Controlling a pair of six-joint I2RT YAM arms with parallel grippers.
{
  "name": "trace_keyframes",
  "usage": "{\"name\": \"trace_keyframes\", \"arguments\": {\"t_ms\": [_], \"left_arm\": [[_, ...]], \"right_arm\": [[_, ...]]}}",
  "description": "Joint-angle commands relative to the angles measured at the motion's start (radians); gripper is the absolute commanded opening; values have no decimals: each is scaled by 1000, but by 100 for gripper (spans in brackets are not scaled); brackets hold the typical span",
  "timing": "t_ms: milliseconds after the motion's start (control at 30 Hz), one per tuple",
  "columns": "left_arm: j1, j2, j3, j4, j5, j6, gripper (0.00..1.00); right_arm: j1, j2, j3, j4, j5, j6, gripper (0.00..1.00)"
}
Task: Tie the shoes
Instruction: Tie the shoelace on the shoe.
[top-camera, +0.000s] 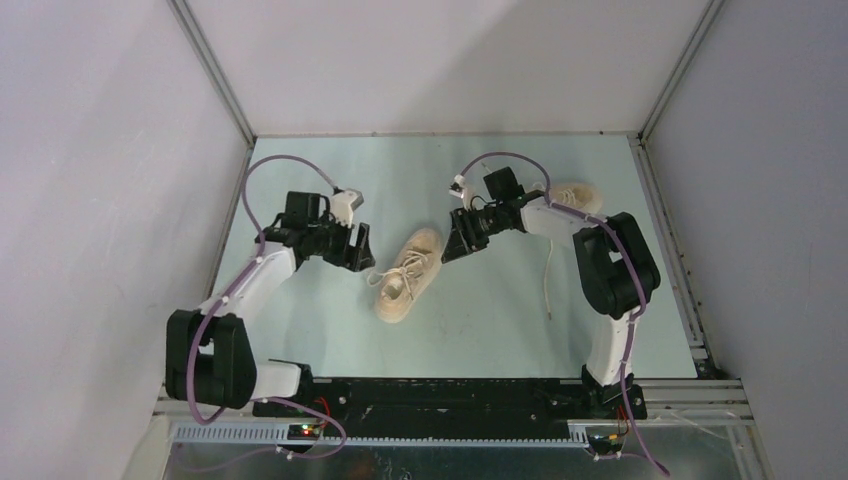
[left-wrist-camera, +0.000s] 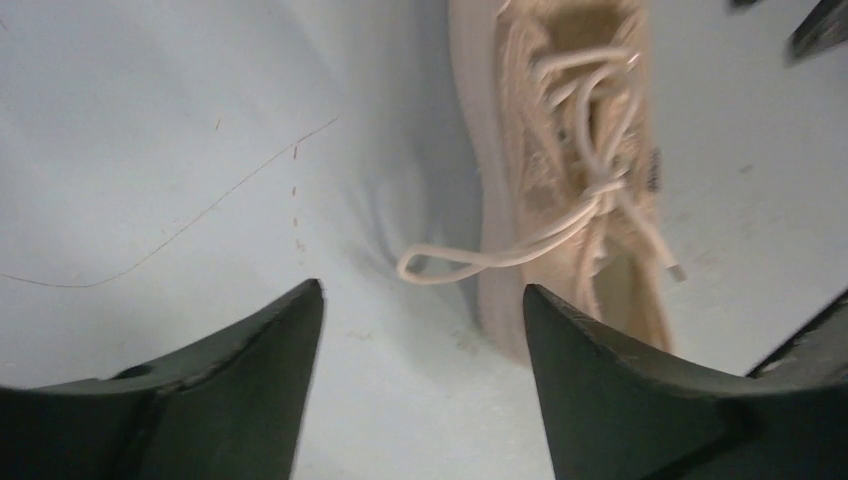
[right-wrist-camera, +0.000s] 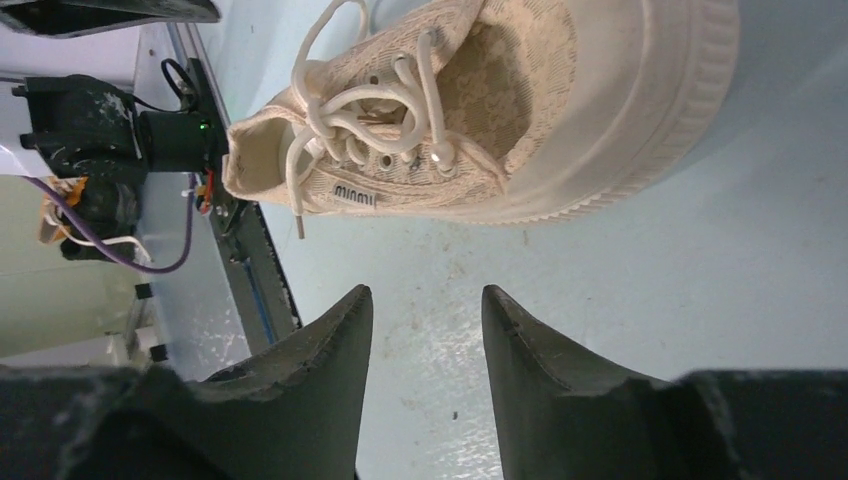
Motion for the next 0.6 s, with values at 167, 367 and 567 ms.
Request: {"name": "trace_keyframes", "arguments": {"t_ms": [167, 367, 567], "left_arm": [[23, -1, 36, 46, 151, -186, 95], [29, 70, 9, 72, 164, -306, 100], [37, 94, 5, 56, 181, -260, 96]], "right_arm": [[53, 14, 54, 64, -38, 267, 44], [108, 126, 105, 124, -72, 401, 39], [128, 183, 109, 238, -98, 551, 39]]}}
